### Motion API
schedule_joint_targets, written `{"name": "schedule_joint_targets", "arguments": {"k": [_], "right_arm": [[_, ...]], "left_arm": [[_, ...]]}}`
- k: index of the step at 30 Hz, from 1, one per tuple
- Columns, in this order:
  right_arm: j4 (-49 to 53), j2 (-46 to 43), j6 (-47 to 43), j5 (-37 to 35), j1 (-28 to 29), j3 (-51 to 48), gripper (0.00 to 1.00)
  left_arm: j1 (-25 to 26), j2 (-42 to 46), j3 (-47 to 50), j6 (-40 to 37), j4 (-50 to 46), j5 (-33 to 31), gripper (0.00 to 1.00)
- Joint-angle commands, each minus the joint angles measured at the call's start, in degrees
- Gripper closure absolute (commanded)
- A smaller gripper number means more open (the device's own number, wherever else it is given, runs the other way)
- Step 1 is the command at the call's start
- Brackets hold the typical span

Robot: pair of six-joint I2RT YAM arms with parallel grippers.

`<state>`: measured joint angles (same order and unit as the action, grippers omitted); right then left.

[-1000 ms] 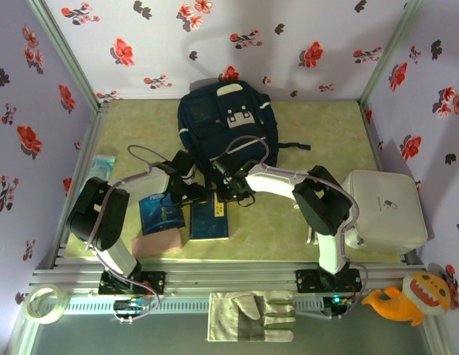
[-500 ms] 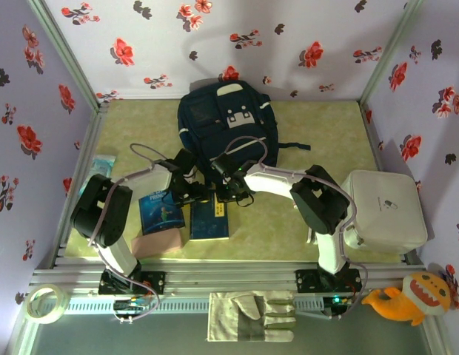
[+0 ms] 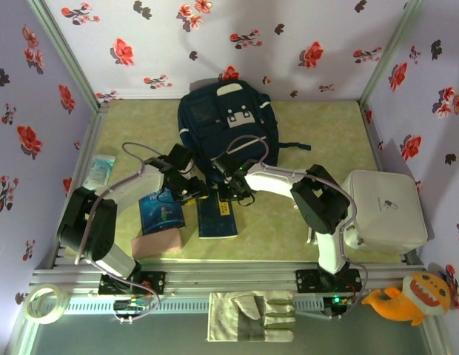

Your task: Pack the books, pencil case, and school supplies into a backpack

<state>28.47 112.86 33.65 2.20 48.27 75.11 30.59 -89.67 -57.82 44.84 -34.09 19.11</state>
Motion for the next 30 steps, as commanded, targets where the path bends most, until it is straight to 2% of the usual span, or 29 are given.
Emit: {"name": "schedule_joint_targets", "arguments": {"k": [1, 8, 16, 19, 24, 27, 30], "right_arm": [[0.01, 2.68, 1.21, -0.10, 0.13, -1.12, 0.67], [-0.76, 2.90, 1.50, 1.23, -0.45, -1.50, 0.67], [-1.02, 2.82, 1.92, 1.14, -0.87, -1.92, 0.67], [-1.20, 2.58, 2.13, 0.90, -0.90, -2.23, 0.68], [-5.30, -2.79, 1.47, 0.32, -0.90, -5.83, 0.67], [-6.79, -8.93, -0.08, -1.26, -0.92, -7.45, 0.62], [-9.54, -15.53, -2.53, -0.90, -1.17, -8.83, 0.51]], "left_arm": [[0.88, 2.51, -2.33, 3.17, 6.94, 7.21, 0.64], [1.30, 0.75, -1.37, 4.51, 9.73, 7.08, 0.66], [1.50, -0.25, -1.65, 2.89, 8.50, 4.68, 0.69], [1.49, 0.67, -2.12, 2.02, 7.02, 2.28, 0.76], [1.18, 5.05, -3.11, -0.06, 5.28, -1.62, 0.98], [1.05, 8.76, -3.42, -3.10, 4.66, -4.72, 1.00], [1.05, 14.32, -2.30, -6.01, 5.74, -9.29, 1.00]]}}
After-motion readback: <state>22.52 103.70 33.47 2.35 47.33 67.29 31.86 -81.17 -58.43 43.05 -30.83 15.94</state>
